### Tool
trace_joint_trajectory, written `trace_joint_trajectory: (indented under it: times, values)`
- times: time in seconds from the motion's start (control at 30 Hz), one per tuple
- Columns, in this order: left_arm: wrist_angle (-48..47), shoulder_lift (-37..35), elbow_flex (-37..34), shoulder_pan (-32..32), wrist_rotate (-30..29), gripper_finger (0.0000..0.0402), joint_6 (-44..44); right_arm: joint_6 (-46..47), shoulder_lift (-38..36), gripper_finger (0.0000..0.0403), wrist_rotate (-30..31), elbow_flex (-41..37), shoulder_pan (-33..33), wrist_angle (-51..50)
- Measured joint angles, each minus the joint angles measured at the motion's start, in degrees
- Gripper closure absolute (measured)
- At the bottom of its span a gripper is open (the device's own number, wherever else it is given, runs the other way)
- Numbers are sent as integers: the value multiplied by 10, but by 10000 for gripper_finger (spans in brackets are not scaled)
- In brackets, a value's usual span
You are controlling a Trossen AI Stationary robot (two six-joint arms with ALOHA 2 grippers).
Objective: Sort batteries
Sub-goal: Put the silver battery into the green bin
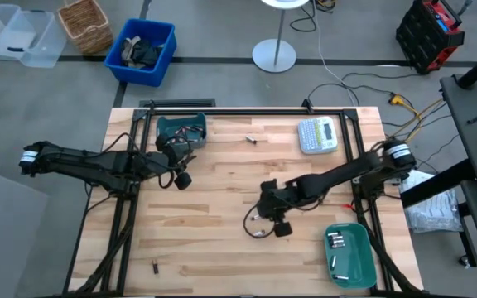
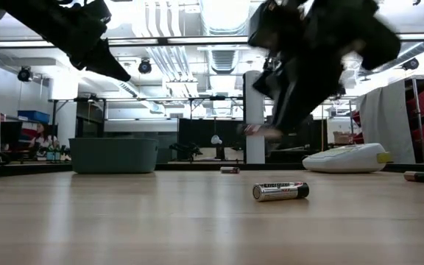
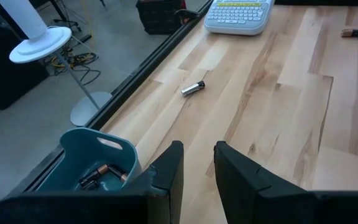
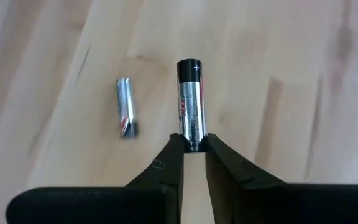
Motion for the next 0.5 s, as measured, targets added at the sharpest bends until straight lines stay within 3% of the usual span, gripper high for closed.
trace_joint_trajectory:
  times: [0.23, 0.5]
  values:
    - [-3, 0, 0, 0, 0, 331, 0, 104, -89, 365, -7, 33, 13, -209]
    - [-4, 0, 0, 0, 0, 331, 0, 296, -175, 365, -78, 45, 71, -399]
